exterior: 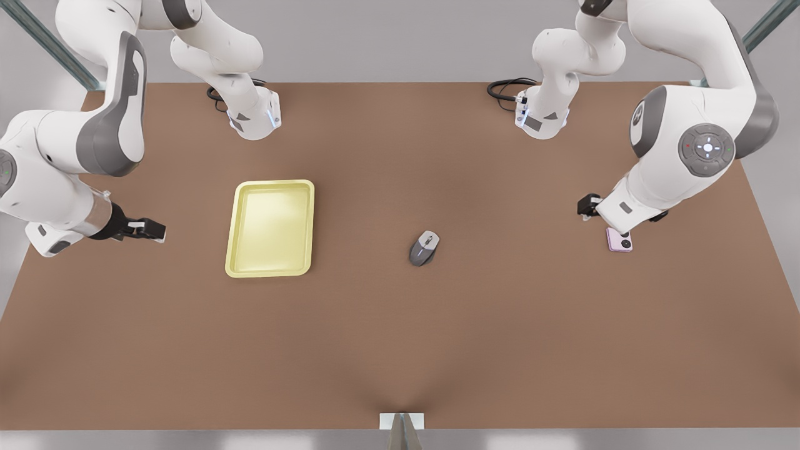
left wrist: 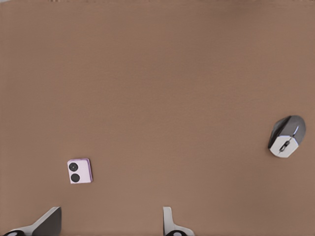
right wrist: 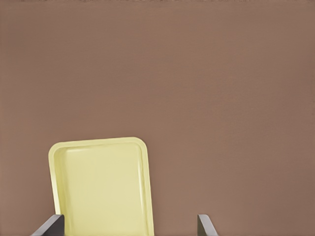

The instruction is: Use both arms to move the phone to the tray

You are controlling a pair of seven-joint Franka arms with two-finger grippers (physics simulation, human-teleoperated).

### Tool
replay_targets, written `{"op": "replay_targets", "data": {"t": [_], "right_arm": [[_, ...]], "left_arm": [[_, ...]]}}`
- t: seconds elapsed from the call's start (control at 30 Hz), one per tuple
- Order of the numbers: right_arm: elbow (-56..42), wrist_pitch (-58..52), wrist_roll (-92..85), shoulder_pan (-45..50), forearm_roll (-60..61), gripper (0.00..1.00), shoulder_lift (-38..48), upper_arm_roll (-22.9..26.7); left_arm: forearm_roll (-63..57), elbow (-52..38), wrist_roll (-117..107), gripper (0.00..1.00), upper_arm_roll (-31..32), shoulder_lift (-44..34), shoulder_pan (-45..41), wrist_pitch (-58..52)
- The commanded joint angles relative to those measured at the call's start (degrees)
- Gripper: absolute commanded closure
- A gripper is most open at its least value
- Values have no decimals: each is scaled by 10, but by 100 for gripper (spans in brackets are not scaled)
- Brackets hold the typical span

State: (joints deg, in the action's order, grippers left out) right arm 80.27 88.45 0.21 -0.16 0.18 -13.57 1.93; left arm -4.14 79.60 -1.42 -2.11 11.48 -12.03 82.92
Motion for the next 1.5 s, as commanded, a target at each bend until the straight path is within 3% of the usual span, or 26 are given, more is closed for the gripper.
{"op": "replay_targets", "data": {"t": [0.0, 0.07, 0.17, 0.27, 0.53, 0.87, 0.97, 1.47], "right_arm": [[0, 7, 4, 0, 1, 0, 1, 0], [0, 7, 3, -1, 1, 0, 0, 0], [0, 7, 3, -1, 1, 0, 0, 0], [0, 7, 3, -2, 1, 0, 0, 0], [1, 7, 2, -2, 1, 0, 0, 0], [1, 7, 1, -2, 0, 0, 0, 0], [1, 7, -1, -2, 0, 0, 0, 0], [1, 6, -3, -2, 0, 0, 0, 0]], "left_arm": [[1, 2, -28, 0, 0, -1, 0, 5], [-6, 56, -36, 0, -30, -1, 1, 17], [-14, 228, 54, 0, -54, 0, 51, 242], [4, 335, 156, 0, -55, 26, 110, 405], [20, 378, 257, 0, -57, 102, 202, 511], [26, 394, 342, 0, -58, 164, 225, 560], [25, 435, 342, 0, -58, 155, 225, 581], [24, 454, 346, 0, -62, 158, 242, 583]]}}
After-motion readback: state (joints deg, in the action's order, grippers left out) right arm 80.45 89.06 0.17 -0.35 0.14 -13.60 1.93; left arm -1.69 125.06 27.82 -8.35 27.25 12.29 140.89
